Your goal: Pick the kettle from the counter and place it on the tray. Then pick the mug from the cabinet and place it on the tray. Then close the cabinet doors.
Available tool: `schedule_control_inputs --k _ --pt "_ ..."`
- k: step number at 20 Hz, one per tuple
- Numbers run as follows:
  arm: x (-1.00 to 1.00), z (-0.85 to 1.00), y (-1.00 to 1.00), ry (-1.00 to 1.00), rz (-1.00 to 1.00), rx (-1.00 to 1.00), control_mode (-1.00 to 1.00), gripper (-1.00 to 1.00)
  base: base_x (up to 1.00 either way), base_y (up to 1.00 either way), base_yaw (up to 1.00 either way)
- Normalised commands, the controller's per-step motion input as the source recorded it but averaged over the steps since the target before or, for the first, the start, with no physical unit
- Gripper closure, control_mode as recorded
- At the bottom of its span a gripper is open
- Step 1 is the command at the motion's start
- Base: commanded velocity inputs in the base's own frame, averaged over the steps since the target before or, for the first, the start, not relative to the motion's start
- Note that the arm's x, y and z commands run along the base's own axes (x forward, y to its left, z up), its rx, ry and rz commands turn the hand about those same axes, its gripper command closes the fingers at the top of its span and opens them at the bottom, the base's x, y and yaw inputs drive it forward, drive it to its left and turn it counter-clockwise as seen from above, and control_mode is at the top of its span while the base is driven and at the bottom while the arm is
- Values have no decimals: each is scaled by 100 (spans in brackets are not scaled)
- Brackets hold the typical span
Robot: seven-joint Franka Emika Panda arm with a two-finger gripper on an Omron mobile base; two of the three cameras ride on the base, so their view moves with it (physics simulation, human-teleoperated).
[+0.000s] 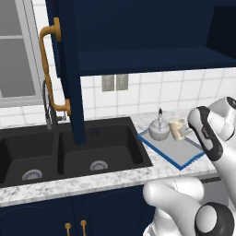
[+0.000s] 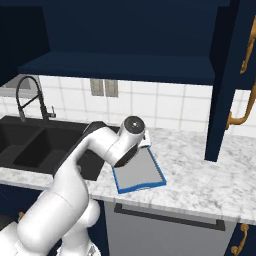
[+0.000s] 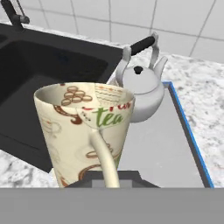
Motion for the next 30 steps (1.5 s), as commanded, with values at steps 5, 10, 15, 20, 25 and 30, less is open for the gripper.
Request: schedule_control_inputs --k 5,10,15,20,25,30 --pt "7 -63 -30 1 16 -21 -100 100 0 0 0" --pt "0 -44 -34 0 31 -4 -100 100 0 0 0" --pt "6 -29 -19 -1 34 0 -100 100 0 0 0" --pt "29 -13 -3 0 21 0 -100 100 0 0 0" --pt "31 -12 -1 0 15 1 -100 100 0 0 0" --pt "20 -20 -7 0 11 0 -100 100 0 0 0"
